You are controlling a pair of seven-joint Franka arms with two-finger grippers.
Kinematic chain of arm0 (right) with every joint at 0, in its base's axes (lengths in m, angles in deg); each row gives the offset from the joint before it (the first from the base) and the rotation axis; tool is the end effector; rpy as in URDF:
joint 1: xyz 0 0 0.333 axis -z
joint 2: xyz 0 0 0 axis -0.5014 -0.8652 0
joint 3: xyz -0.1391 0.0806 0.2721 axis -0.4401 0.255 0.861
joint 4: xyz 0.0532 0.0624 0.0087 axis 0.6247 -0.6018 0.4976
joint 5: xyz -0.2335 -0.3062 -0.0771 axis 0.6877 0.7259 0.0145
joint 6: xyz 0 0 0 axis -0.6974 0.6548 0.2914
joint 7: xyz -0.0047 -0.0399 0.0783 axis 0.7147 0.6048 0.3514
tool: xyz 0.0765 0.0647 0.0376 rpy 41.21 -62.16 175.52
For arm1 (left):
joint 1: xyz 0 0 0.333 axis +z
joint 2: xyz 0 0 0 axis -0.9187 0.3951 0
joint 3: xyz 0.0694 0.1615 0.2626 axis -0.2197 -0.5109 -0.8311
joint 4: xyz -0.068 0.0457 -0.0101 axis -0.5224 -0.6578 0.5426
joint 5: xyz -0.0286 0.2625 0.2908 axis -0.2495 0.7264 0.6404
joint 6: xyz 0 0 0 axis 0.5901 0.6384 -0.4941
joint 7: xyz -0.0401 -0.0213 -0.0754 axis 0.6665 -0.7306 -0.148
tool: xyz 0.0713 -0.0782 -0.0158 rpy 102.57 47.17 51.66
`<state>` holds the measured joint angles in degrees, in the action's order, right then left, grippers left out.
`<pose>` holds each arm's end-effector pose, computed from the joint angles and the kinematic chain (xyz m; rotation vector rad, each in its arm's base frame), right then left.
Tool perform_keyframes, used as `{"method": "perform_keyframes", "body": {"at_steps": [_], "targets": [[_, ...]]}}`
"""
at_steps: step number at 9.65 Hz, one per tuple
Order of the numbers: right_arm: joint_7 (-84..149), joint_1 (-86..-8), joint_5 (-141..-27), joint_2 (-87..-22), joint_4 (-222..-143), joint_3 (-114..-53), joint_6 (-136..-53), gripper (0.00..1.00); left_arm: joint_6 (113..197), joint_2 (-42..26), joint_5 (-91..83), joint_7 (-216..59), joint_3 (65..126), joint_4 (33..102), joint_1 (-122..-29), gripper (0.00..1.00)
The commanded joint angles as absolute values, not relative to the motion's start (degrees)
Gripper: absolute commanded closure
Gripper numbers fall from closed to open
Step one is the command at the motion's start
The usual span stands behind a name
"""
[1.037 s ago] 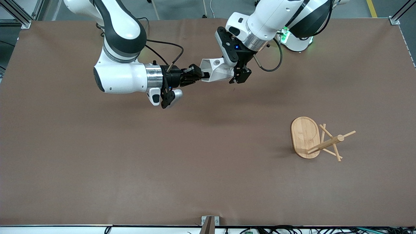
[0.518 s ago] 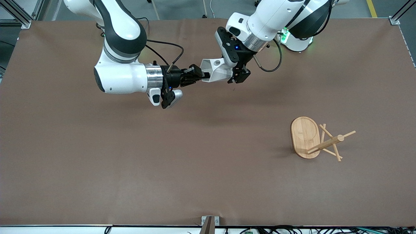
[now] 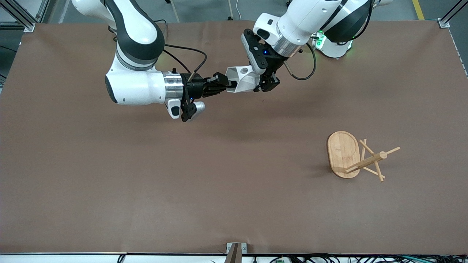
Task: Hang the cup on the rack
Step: 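Close the left gripper on the cup rim and open the right gripper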
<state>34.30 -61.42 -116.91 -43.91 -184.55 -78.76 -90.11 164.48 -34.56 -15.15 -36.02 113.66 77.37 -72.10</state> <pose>0.5159 0.3809 0.4708 -2.0404 -0.0668 0.3560 0.4295 -0.4002 0.5324 2.3106 -1.5695 0.4232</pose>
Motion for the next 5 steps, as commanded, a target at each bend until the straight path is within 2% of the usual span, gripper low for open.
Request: {"method": "perform_keyframes", "body": {"at_steps": [1, 5], "targets": [[38.11, -61.65, -117.54, -43.58, -182.06, -79.34, -89.62, 0.0, 165.44, -34.41, -15.93, -34.84, 113.94, 79.15, -71.57, 0.98], [38.29, -54.99, -109.11, -43.32, -181.35, -80.58, -89.8, 0.0, 165.53, -34.14, -15.23, -35.37, 113.59, 79.06, -70.87, 0.99]]}}
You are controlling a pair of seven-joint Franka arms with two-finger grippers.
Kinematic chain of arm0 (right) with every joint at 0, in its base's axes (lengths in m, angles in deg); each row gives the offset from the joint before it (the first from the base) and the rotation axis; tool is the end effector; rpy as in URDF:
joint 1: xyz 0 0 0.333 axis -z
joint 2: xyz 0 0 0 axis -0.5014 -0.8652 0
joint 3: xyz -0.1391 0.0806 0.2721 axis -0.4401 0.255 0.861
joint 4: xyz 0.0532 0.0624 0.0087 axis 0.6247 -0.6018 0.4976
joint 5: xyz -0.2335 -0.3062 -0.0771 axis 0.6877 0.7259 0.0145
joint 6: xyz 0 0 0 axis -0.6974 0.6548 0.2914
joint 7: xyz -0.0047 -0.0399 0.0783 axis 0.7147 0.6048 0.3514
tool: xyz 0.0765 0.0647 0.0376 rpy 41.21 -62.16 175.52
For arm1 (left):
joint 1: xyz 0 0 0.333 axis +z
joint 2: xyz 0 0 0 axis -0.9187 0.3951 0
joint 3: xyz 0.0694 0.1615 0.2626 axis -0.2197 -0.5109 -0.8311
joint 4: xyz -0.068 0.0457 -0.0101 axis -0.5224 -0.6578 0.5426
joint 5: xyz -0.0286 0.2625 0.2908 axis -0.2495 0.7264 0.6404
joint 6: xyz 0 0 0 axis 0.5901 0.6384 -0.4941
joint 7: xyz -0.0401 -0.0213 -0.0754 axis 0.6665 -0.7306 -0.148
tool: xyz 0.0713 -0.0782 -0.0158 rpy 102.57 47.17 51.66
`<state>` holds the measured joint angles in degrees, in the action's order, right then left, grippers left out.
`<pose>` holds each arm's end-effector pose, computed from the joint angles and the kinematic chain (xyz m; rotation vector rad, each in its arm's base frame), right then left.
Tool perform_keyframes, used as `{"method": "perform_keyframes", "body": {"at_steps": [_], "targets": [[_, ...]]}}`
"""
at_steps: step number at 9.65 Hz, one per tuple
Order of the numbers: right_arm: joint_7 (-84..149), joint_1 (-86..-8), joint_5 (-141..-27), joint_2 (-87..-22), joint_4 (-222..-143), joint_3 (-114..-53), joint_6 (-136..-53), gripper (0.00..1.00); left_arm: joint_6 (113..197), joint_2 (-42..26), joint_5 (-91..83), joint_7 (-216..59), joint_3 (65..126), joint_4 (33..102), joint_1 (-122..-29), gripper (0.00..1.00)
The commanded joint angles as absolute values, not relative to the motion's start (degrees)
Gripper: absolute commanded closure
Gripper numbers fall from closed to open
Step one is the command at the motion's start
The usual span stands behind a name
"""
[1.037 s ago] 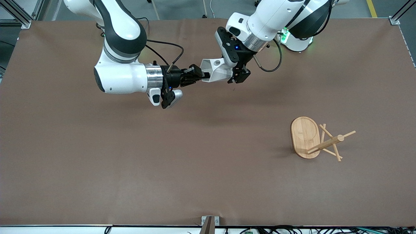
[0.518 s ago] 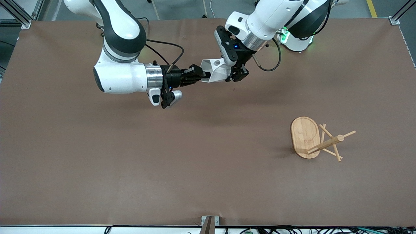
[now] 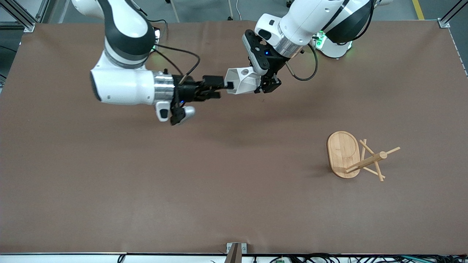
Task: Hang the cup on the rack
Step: 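Close the left gripper on the cup rim and open the right gripper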
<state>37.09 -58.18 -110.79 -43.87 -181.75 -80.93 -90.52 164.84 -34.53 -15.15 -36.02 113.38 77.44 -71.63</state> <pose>0.5545 0.3311 0.4887 -2.1293 -0.0033 0.2539 0.4352 -0.3945 0.5322 2.3224 -1.5531 0.4329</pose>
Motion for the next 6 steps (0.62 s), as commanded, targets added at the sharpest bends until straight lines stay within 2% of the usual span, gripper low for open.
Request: {"method": "perform_keyframes", "body": {"at_steps": [1, 6], "targets": [[38.46, -52.53, -104.93, -43.06, -181.35, -80.66, -89.97, 0.0, 165.53, -33.45, -15.23, -35.54, 113.59, 79.06, -69.82, 0.99], [38.55, -39.7, -75.17, -38.85, -182.06, -80.93, -89.54, 0.0, 164.83, -32.12, -11.19, -52.99, 113.59, 79.23, -64.63, 0.99]]}}
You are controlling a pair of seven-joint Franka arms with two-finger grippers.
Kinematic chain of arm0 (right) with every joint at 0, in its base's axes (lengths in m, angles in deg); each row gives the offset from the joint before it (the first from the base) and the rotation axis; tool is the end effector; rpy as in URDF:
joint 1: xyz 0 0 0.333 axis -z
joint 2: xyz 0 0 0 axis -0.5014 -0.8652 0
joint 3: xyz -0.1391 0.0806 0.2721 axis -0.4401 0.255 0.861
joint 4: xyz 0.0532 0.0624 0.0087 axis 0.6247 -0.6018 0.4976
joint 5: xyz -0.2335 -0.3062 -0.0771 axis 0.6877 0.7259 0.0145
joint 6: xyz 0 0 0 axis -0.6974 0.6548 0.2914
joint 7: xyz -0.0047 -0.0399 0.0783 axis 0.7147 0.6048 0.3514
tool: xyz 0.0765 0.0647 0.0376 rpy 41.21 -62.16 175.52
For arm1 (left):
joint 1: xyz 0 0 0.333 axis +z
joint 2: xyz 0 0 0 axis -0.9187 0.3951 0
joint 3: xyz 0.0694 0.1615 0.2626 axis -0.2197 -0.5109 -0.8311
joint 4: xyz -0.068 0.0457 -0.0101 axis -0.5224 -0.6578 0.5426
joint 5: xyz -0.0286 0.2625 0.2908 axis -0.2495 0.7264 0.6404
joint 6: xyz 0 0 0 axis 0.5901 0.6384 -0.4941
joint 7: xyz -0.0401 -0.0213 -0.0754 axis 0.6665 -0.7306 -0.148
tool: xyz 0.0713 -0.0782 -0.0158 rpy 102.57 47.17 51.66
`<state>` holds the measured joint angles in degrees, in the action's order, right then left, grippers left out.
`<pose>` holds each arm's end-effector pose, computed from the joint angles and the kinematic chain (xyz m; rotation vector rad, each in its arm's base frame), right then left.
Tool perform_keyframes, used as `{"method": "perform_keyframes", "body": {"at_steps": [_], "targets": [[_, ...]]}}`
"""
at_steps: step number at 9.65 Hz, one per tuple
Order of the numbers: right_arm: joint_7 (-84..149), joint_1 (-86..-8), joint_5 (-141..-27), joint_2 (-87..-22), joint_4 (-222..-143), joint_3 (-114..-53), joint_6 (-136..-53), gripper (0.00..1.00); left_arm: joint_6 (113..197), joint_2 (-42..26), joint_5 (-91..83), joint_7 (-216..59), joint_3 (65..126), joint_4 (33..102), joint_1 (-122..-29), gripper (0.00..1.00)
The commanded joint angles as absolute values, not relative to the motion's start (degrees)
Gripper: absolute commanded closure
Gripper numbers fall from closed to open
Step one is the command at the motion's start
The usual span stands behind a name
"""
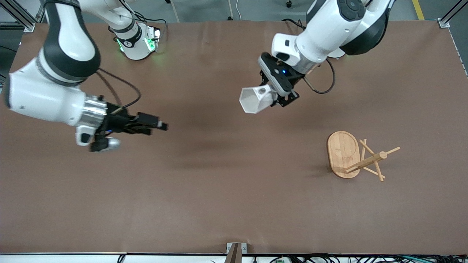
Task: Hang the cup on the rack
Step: 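Carry the cup with the left gripper while the right gripper retracts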
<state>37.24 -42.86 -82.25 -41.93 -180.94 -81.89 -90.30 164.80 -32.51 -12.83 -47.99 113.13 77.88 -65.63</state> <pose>0.6160 0.1396 0.4931 -2.5700 0.0713 -0.0029 0.4819 -0.3430 0.5113 2.5472 -1.1878 0.3608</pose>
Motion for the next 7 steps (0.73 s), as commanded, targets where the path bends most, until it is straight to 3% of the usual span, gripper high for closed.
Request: {"method": "perform_keyframes", "body": {"at_steps": [1, 4, 7], "targets": [[38.46, -37.24, -69.08, -37.79, -181.97, -80.93, -89.54, 0.0, 164.83, -32.12, -11.1, -55.99, 113.59, 79.23, -62.62, 0.99], [38.11, -33.45, -54.11, -34.89, -181.62, -80.84, -89.27, 0.0, 164.74, -31.33, -11.09, -60.14, 113.59, 79.32, -58.13, 0.99], [37.32, -27.82, -53.82, -35.06, -174.54, -80.84, -83.23, 0.0, 163.61, -31.33, -5.68, -69.78, 113.5, 79.5, -56.45, 0.99]]}}
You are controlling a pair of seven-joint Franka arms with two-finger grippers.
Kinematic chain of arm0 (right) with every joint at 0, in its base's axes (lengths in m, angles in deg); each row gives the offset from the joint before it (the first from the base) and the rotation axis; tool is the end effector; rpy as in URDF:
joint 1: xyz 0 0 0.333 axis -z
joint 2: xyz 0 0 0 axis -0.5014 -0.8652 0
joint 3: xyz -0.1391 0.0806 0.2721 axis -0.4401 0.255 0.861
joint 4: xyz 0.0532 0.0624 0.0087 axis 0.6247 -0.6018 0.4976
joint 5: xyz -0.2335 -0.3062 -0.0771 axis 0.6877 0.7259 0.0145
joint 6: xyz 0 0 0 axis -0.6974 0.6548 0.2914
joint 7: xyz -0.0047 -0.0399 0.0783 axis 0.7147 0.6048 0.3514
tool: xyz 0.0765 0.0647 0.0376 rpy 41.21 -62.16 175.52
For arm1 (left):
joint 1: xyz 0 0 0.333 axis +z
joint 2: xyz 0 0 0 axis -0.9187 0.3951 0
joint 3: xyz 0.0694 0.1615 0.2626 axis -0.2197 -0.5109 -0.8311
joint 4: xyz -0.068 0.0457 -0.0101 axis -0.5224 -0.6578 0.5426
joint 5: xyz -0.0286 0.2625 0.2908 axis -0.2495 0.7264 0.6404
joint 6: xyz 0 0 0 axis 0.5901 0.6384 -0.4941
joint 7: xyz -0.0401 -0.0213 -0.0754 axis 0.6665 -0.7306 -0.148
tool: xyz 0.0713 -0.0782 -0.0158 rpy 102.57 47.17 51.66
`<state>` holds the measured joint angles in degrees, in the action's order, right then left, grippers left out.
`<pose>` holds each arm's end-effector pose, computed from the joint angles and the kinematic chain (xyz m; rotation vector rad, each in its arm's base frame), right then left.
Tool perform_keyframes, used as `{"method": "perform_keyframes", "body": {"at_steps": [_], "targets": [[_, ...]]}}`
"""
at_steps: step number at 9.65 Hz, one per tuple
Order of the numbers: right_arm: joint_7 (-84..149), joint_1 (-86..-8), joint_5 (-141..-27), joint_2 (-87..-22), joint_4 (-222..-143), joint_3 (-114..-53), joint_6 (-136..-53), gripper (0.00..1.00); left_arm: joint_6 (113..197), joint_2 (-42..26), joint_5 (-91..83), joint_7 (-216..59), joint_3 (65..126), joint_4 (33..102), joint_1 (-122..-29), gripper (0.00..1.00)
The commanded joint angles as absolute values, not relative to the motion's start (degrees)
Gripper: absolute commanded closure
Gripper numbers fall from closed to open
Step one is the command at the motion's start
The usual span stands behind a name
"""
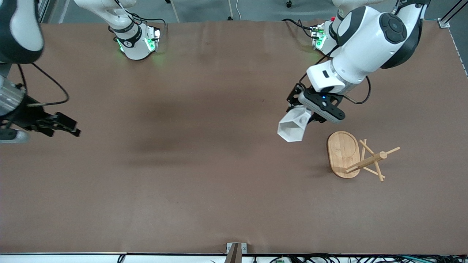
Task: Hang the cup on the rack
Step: 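Carry the cup with the left gripper while the right gripper retracts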
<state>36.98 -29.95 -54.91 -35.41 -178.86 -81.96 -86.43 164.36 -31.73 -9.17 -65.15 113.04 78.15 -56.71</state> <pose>0.6016 -0.0307 0.5633 -3.0041 0.1469 -0.2019 0.5314 -0.2608 0.5010 2.7802 -0.6304 0.3115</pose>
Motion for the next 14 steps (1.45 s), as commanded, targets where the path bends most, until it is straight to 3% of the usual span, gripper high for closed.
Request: {"method": "perform_keyframes", "body": {"at_steps": [1, 3, 7, 11, 14], "targets": [[37.32, -27.28, -53.3, -35.06, -170.93, -80.84, -78.51, 0.0, 162.03, -31.24, -2.86, -72.78, 113.59, 79.24, -56.27, 0.99], [38.02, -26.93, -49.1, -34.01, -169.05, -80.84, -69.87, 0.0, 160.88, -30.8, -2.66, -73.07, 113.59, 79.32, -53.73, 0.99], [37.58, -27.19, -48.19, -25.14, -181.86, -80.4, -75.02, 0.0, 157.97, -31.24, -2.75, -72.38, 106.14, 83.35, -56.69, 0.99], [37.14, -29.2, -44.95, -27.84, -175.3, -80.23, -73.64, 0.0, 158.41, -30.19, -2.75, -62.48, 99.99, 86.08, -58.64, 0.99], [37.06, -28.78, -45.64, -28.47, -175.11, -80.4, -72.84, 0.0, 158.85, -29.14, -2.75, -55.52, 97.87, 87.23, -58.64, 0.99]]}}
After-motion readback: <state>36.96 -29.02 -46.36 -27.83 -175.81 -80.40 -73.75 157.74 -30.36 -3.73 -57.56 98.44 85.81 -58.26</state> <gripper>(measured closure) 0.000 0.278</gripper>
